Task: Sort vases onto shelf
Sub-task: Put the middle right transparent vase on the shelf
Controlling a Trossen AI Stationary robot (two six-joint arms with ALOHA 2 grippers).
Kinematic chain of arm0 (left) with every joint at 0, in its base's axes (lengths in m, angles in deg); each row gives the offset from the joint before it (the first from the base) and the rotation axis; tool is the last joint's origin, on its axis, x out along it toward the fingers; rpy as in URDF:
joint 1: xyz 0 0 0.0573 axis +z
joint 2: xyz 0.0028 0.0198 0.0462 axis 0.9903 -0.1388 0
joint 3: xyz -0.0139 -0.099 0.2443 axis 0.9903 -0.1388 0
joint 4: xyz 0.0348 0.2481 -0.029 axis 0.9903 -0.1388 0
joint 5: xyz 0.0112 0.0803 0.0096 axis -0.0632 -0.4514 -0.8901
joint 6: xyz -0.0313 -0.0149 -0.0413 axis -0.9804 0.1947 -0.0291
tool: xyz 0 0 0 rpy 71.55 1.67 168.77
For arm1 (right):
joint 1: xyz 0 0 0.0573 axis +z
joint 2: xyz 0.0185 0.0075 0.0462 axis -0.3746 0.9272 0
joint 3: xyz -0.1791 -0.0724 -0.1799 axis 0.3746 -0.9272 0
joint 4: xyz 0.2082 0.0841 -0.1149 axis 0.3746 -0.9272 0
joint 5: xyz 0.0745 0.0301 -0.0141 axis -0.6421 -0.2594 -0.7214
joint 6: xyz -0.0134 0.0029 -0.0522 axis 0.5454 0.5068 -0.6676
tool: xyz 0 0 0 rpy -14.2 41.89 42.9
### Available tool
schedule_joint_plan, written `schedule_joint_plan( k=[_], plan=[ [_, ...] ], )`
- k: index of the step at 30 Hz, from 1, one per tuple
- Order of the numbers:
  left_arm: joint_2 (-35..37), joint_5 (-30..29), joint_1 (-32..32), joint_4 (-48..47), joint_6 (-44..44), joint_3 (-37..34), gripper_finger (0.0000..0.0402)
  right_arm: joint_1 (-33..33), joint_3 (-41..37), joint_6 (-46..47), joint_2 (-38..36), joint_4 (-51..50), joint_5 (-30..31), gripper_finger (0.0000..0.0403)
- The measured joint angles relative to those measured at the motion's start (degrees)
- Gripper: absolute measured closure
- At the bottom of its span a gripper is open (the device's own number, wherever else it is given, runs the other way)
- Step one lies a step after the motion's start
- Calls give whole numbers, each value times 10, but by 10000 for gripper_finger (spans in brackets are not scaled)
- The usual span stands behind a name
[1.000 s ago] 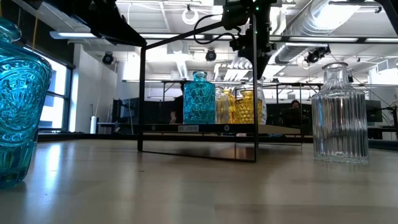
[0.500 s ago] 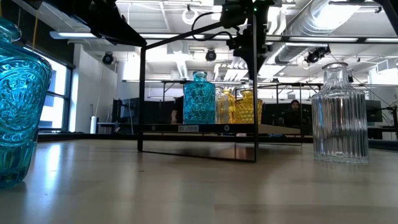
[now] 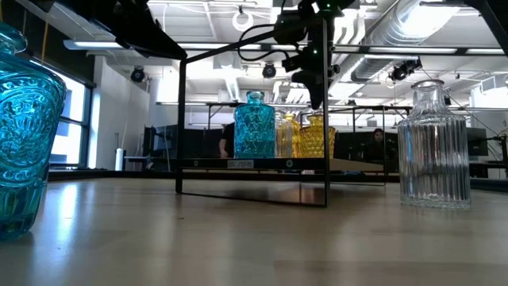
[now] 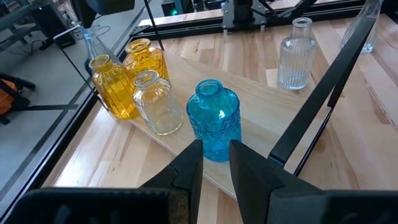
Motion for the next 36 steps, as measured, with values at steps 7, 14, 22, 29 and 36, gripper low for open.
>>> schedule_joint_plan(
  k=[7, 14, 22, 29, 36],
  plan=[
    [0, 0, 0, -1, 3, 0, 330, 1, 0, 0, 0, 6, -5, 403],
    [0, 0, 0, -2, 4, 0, 330, 3, 0, 3, 0, 6, -17, 403],
    [0, 0, 0, -4, 4, 0, 330, 18, 0, 4, 0, 4, -21, 396],
    [0, 0, 0, -3, 4, 0, 330, 23, 0, 5, 0, 3, -34, 380],
    [0, 0, 0, -3, 4, 0, 330, 23, -1, 6, 0, 4, -37, 365]
  ],
)
